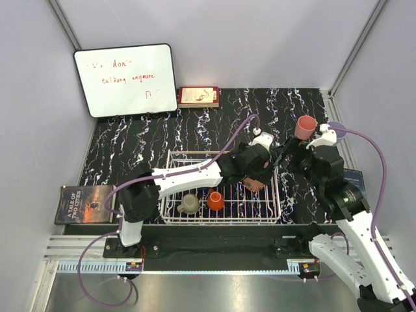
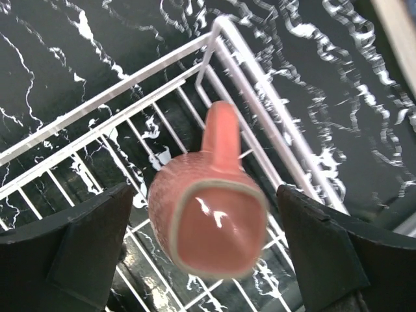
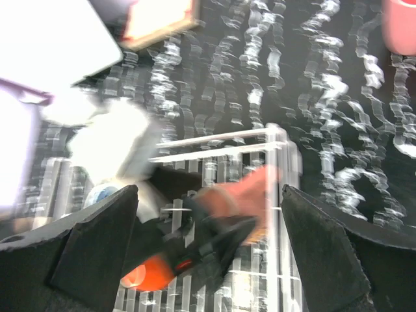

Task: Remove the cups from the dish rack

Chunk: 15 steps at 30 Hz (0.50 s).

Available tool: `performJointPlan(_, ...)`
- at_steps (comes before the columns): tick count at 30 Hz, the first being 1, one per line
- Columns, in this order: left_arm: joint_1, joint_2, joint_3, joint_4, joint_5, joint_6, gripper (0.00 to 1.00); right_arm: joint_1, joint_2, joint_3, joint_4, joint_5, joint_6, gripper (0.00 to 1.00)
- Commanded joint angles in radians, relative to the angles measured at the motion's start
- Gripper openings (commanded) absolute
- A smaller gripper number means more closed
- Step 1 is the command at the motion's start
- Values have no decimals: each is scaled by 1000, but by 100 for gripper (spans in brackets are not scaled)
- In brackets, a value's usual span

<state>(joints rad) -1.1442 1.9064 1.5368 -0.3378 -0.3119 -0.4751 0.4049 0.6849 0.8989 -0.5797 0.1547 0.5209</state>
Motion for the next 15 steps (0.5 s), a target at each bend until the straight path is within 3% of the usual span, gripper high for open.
performJointPlan(1,-9,39,-7,28,57,18,93,17,-39,34,116,-93,33,100)
performJointPlan(9,-8,22,-61,48,74,3,91,17,-36,31,119,-83,44,100)
performJointPlan(12,-8,13,-67,51,65,4,83,17,-31,28,124,-86,48,100)
performJointPlan(15,-8,-4,-76,51,50,9,63,18,-35,29,127,-81,48,100)
